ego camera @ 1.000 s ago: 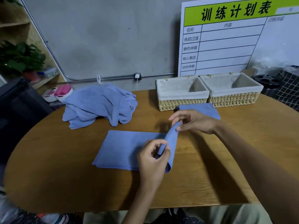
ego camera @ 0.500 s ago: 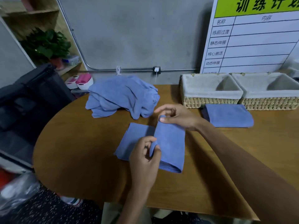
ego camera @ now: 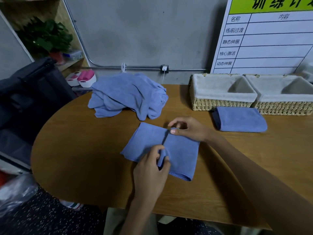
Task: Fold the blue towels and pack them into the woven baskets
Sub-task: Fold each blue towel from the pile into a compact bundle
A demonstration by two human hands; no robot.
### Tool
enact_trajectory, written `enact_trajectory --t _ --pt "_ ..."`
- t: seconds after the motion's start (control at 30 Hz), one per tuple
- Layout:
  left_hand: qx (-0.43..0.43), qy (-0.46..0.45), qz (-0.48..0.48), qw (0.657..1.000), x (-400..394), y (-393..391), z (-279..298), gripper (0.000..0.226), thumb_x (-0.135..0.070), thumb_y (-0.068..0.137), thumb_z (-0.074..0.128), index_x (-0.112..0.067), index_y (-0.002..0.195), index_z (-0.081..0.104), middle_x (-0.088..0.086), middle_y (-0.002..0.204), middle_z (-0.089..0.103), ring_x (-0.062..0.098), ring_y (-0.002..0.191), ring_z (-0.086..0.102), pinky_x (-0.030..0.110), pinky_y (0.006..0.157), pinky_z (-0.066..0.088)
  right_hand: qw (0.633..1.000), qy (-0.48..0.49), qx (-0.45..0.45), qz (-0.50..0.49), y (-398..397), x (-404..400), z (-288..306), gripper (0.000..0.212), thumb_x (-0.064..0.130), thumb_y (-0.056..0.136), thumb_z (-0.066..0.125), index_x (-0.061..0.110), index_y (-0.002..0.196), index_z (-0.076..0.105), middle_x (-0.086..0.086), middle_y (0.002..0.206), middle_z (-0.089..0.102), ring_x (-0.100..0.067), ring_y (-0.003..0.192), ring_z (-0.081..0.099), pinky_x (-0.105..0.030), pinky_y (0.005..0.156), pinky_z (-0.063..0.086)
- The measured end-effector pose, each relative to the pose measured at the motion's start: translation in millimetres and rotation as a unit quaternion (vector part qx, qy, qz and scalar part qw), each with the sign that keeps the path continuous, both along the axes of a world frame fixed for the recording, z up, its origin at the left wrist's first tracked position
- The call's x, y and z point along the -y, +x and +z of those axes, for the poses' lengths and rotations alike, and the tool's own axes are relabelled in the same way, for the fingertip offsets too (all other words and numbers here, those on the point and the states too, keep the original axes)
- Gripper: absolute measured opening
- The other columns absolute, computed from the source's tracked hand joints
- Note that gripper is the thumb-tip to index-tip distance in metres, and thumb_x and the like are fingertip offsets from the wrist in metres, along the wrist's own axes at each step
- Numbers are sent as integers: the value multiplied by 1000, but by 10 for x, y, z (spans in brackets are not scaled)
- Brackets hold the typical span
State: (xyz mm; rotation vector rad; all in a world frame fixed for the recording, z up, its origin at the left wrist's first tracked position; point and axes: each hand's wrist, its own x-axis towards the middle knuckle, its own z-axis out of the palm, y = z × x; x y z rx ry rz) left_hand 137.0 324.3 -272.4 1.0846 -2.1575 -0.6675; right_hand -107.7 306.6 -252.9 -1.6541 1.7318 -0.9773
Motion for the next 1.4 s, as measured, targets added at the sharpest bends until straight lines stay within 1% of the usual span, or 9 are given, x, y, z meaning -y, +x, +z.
enact_trajectory --t 0.17,0.3,0.57,0.73,0.9,1.07,1.23,1.33,1.4 --pt "14 25 4 1000 18 -14 7 29 -40 93 62 -36 120 55 -23 83 52 1 75 54 19 57 39 1000 12 7 -5 -57 -130 50 21 26 91 71 15 108 71 -1 77 55 -2 66 49 -12 63 37" --pt "1 46 -17 999 11 3 0 32 -38 89 67 -40 117 54 -19 88 58 2 79 56 17 58 37 999 22 24 -2 -109 -225 86 20 30 91 70 19 108 72 0 75 52 -5 68 48 -14 65 37" --pt "-128 92 -115 981 -89 63 13 23 -20 88 72 -33 105 64 -6 75 61 18 78 60 16 65 46 998 32 44 19 -138 -443 167 22 33 91 69 23 110 72 0 71 42 -11 66 40 -19 60 30" --pt "-97 104 -116 983 -118 12 -32 24 -27 88 71 -38 107 61 -9 79 60 13 80 62 27 67 53 998 36 48 13 -182 -563 115 21 35 89 72 24 108 73 4 71 47 -13 69 45 -26 66 36" --pt "-10 3 -102 995 -99 1 -87 30 -37 85 66 -44 110 52 -22 83 55 3 85 57 39 77 53 1000 25 6 -9 -182 -584 12 22 40 87 73 30 107 71 5 75 53 -10 70 51 -30 68 39" --pt "25 -204 -150 967 -204 -50 -103 13 -42 91 61 -38 103 62 -14 106 52 11 97 52 33 80 38 998 -31 -38 -37 -100 -654 -145 22 33 88 74 26 109 68 -1 82 63 -10 73 56 -33 70 45" --pt "91 -222 -197 951 -330 -165 -101 51 -85 81 48 -36 90 57 -16 98 51 8 94 52 34 81 36 997 -49 -51 -35 -83 -722 -155 28 34 91 70 26 117 65 0 104 64 -13 93 60 -34 85 48" --pt "101 -230 -182 951 -298 -126 -109 48 -81 71 59 -36 86 51 -17 95 50 9 90 53 33 80 40 996 -61 -46 -35 -85 -817 -141 31 37 91 68 29 121 64 0 107 59 -11 99 57 -23 86 44" --pt "102 -224 -181 952 -249 -78 -120 44 -75 72 62 -35 85 50 -17 94 49 9 90 54 35 81 42 996 -70 -40 -37 -69 -889 -133 30 35 92 68 29 121 65 12 104 56 -7 99 55 -16 86 39"
